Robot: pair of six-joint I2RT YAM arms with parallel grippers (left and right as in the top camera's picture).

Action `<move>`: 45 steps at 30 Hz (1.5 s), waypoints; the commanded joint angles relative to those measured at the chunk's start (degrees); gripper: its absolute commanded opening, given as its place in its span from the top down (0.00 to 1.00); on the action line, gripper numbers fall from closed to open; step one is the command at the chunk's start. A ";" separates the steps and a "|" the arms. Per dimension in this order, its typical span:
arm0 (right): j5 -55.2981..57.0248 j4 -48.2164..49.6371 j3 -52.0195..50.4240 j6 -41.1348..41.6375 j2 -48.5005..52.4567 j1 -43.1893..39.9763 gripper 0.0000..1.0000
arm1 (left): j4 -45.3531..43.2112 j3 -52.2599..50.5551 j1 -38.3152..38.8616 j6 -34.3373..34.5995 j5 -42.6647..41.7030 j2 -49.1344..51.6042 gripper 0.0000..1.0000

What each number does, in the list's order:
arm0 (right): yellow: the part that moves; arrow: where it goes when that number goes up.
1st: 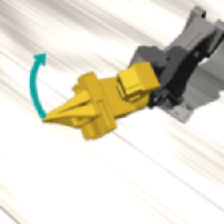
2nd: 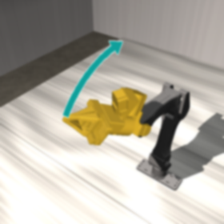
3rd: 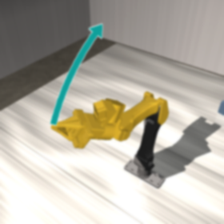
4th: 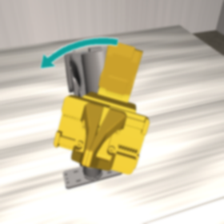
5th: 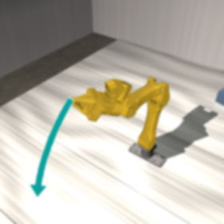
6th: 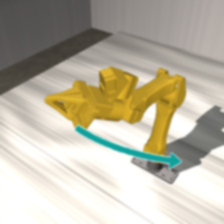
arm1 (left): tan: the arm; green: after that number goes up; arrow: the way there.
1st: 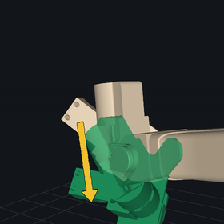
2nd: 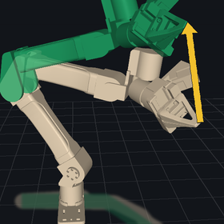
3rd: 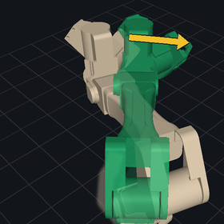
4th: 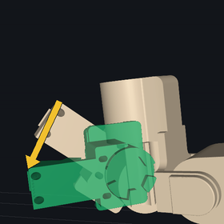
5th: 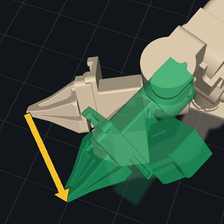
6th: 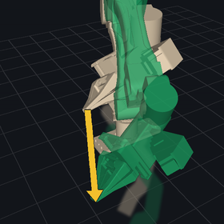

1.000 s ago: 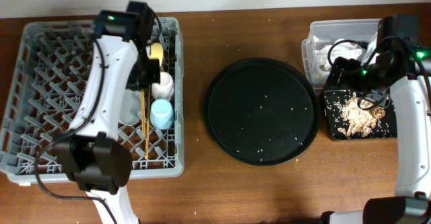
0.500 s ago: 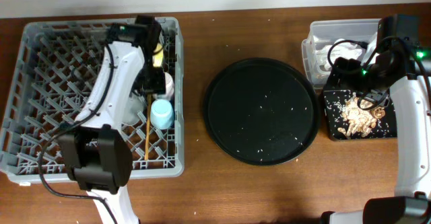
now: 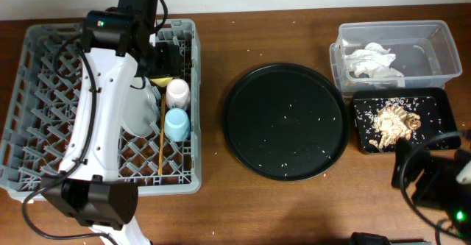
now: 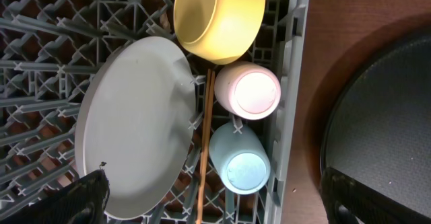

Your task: Sort waste into correct bins and load items into the dishwasher rack

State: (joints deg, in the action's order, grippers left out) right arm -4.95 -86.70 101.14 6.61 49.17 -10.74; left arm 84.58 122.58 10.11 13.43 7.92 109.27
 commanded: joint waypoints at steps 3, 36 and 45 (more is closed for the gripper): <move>2.12 2.73 -3.98 -1.73 -2.05 -0.04 0.02 | 0.09 0.46 -0.07 -0.26 -0.42 -0.11 0.01; -9.40 83.45 -100.83 -0.39 -48.76 6.23 0.02 | 0.31 0.46 -0.07 -0.26 -0.42 -0.11 0.01; -9.40 83.45 -100.83 -0.39 -48.76 6.23 0.02 | -50.99 -33.68 -2.36 -18.10 -2.40 -23.98 0.01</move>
State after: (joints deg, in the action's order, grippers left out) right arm -14.87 -2.98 0.62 5.87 0.80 -4.86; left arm 39.66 99.77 9.69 0.56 7.86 95.55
